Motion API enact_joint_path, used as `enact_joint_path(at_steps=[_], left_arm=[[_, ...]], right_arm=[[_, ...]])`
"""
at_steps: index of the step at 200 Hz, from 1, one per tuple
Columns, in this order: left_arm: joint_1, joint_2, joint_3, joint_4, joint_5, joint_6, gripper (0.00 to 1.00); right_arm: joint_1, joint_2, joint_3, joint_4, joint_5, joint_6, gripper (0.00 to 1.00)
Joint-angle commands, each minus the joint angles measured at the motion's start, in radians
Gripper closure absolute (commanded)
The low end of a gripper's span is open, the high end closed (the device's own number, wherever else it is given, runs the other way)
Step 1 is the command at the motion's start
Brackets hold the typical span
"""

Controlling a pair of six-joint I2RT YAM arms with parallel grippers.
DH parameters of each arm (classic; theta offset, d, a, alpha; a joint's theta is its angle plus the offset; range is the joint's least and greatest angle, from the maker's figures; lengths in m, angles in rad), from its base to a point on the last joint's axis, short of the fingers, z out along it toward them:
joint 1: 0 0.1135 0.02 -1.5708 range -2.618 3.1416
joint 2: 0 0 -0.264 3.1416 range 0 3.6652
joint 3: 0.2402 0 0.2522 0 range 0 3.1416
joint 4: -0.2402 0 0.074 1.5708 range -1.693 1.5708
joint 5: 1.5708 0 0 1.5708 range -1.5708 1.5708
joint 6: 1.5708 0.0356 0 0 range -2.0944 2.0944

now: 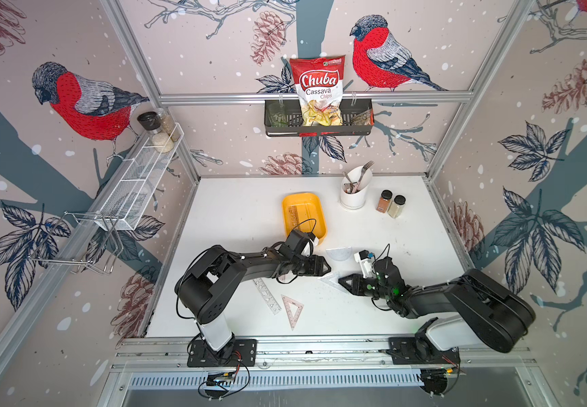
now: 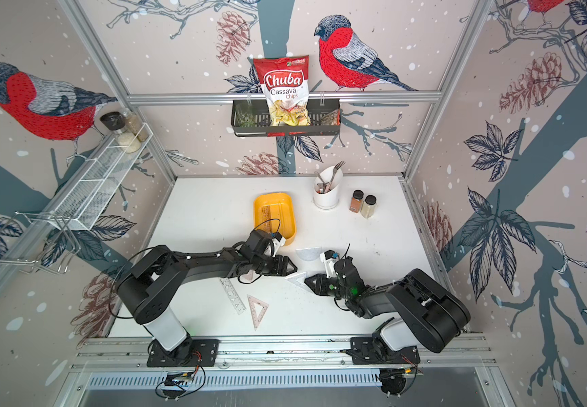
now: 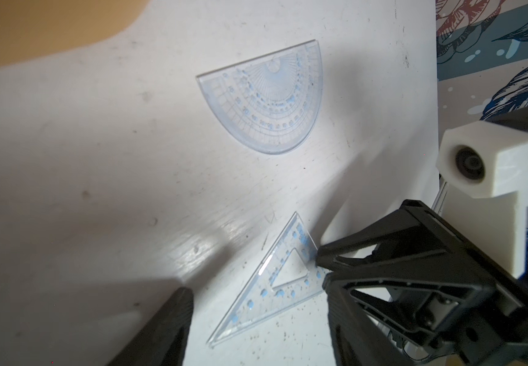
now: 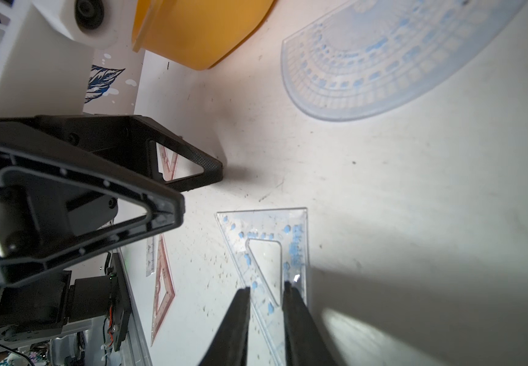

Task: Put the scattered rulers into the storage box
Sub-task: Pick up the ruler from the center of the board.

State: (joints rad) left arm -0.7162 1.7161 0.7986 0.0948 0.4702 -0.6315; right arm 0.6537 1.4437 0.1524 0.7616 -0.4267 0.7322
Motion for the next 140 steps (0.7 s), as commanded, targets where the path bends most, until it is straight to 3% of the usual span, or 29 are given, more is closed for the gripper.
enact_joint_path(at_steps=[1, 140], left_arm=[[0.000, 0.003, -0.002, -0.133, -0.037, 0.003, 0.28], [-0.011, -0.010, -0.012, -0.155, -0.023, 0.008, 0.28]], right_arm=[[-0.005, -0.003, -0.007, -0.016, 0.002, -0.007, 0.74], [-0.008, 0.010, -0.015, -0.016, 0.005, -0.011, 0.74]])
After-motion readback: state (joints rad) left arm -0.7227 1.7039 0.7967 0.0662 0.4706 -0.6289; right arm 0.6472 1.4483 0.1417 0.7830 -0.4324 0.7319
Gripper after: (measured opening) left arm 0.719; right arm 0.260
